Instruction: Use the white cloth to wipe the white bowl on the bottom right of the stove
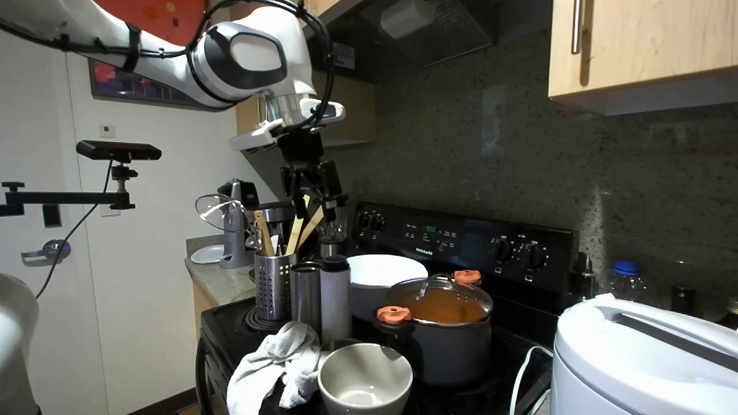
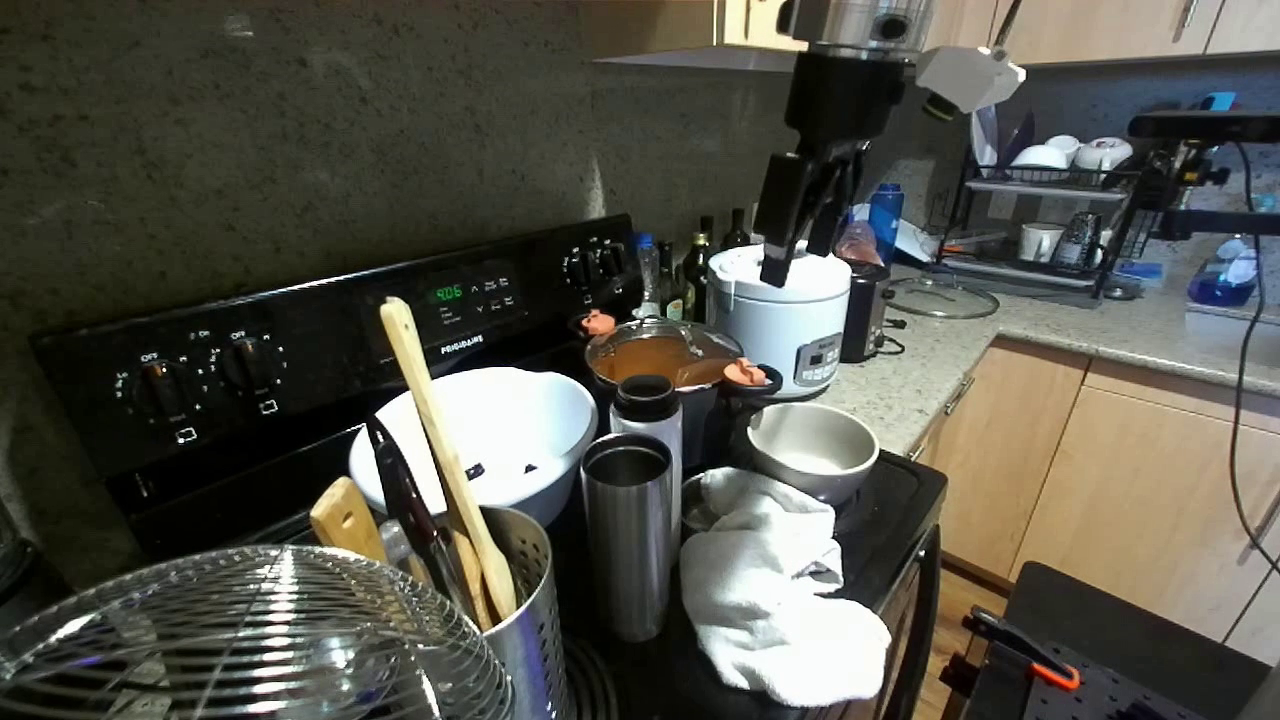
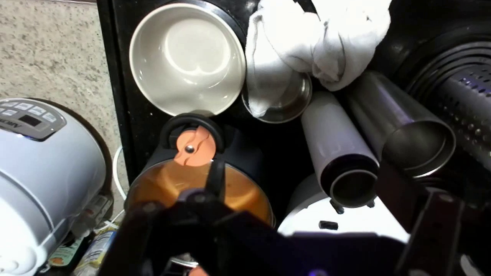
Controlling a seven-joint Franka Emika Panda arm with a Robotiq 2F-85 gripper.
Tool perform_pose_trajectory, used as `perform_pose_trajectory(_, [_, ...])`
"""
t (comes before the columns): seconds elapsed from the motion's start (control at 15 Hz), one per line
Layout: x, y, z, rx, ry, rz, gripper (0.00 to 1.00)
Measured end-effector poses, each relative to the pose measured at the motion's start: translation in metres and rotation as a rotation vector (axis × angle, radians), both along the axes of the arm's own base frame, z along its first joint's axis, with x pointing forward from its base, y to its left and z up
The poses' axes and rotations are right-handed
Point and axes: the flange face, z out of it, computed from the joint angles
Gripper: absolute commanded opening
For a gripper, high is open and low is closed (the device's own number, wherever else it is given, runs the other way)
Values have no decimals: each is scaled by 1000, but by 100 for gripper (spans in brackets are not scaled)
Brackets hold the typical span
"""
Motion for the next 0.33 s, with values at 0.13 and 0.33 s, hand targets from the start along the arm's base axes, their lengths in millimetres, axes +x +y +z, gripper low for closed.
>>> perform_pose_trajectory(0.13, [-1, 0, 2, 1, -4, -1, 100])
perform_pose_trajectory(0.33, [0, 0, 0, 1, 0, -1, 100])
